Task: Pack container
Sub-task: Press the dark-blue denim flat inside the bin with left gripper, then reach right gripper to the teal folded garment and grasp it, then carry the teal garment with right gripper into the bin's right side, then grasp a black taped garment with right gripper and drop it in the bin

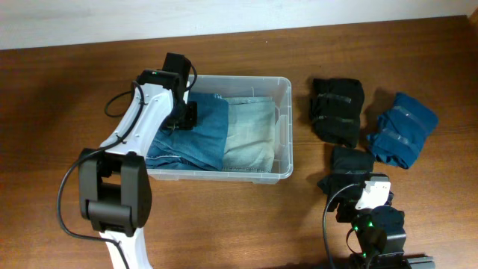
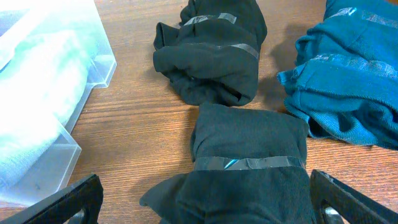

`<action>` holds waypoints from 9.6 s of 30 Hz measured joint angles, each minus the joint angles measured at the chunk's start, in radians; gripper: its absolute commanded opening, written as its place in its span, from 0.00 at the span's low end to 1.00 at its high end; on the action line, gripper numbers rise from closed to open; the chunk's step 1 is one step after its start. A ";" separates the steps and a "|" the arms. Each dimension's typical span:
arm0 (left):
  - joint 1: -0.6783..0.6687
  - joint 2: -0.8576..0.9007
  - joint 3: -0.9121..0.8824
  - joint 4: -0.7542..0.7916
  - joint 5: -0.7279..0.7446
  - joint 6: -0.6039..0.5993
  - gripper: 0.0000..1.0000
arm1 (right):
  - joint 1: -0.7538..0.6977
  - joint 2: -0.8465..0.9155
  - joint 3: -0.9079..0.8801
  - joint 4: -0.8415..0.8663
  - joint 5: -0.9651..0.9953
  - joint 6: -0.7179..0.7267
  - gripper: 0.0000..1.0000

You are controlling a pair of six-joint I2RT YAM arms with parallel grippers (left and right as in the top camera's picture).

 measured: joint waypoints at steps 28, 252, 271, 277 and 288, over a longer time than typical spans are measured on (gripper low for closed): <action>0.002 -0.173 -0.153 -0.238 -0.057 -0.072 0.44 | 0.000 0.000 0.000 0.001 0.000 0.000 0.98; 0.153 -0.515 0.683 -0.630 -0.093 -0.026 1.00 | -0.458 1.921 1.292 -0.243 -0.436 0.122 0.98; 0.153 -0.515 0.683 -0.629 -0.093 -0.026 1.00 | -0.330 2.108 1.293 -0.147 -0.591 0.083 0.15; 0.153 -0.515 0.683 -0.629 -0.093 -0.026 1.00 | -0.324 2.056 1.290 -0.263 -0.563 0.101 0.13; 0.153 -0.515 0.683 -0.629 -0.093 -0.026 1.00 | -0.187 1.392 1.281 -0.377 -0.542 0.073 0.07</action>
